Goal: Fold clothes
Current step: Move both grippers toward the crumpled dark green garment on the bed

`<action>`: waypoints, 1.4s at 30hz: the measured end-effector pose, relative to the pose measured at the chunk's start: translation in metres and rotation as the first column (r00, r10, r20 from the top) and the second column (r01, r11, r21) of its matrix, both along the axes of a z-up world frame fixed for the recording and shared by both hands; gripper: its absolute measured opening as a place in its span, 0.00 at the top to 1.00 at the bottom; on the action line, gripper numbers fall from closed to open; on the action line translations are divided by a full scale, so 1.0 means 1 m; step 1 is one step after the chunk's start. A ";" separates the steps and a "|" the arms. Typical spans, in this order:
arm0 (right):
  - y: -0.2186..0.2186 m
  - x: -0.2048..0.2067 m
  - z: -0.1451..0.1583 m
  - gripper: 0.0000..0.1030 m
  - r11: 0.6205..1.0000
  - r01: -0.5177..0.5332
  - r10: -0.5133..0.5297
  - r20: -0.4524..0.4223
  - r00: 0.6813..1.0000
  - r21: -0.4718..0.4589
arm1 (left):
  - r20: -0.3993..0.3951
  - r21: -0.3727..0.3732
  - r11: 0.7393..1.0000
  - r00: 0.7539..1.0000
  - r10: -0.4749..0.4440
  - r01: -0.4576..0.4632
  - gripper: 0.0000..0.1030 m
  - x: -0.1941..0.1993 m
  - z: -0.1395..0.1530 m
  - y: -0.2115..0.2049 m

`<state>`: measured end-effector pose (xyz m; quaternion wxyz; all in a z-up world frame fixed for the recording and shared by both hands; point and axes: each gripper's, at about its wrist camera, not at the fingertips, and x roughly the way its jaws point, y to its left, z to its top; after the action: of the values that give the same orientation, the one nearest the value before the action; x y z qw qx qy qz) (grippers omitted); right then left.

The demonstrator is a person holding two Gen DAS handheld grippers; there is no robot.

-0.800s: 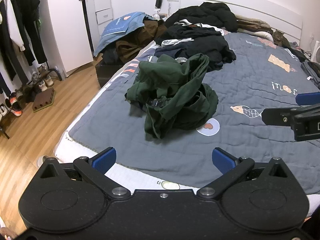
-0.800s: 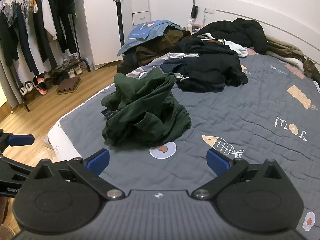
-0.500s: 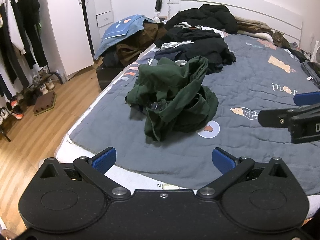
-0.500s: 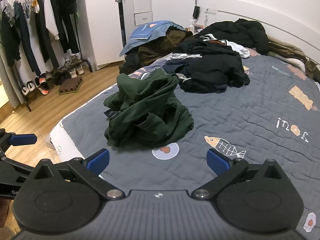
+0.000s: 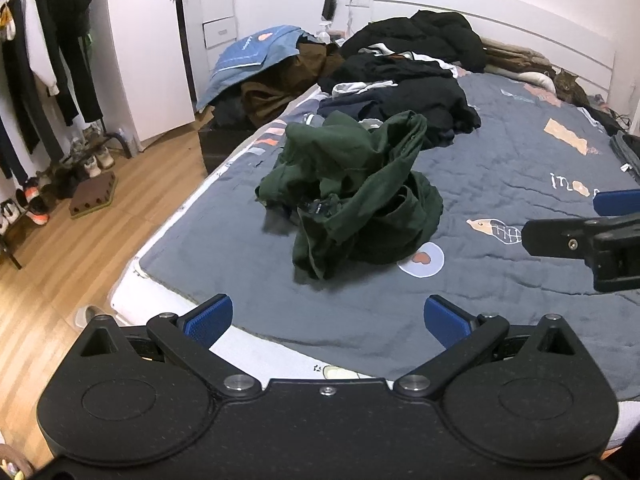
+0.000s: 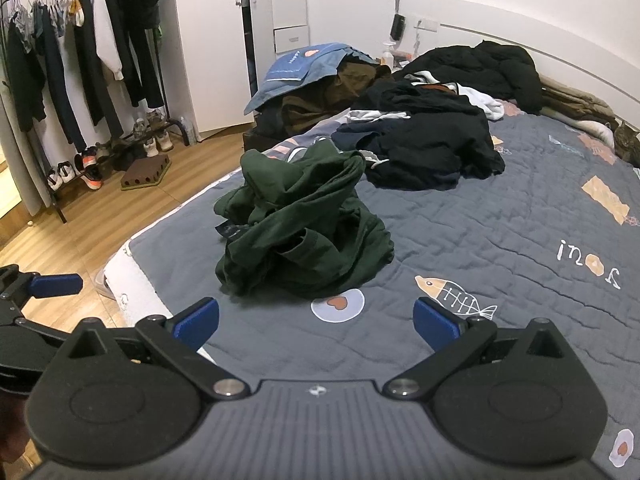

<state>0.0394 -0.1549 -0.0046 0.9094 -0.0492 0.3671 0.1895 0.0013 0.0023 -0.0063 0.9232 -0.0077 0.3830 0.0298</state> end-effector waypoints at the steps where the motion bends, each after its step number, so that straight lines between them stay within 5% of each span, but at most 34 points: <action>1: 0.000 0.000 0.000 0.00 1.000 0.000 0.000 0.001 1.000 0.000 | 0.001 -0.014 1.000 1.000 0.000 0.000 0.01 0.000 0.000 0.001; 42: 0.008 0.003 -0.004 0.00 1.000 -0.006 0.006 0.017 1.000 -0.003 | 0.016 -0.016 1.000 1.000 0.013 -0.012 0.00 0.002 0.008 0.007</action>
<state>0.0420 -0.1465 -0.0083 0.9117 -0.0534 0.3597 0.1913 0.0031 0.0093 0.0014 0.9260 -0.0177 0.3756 0.0325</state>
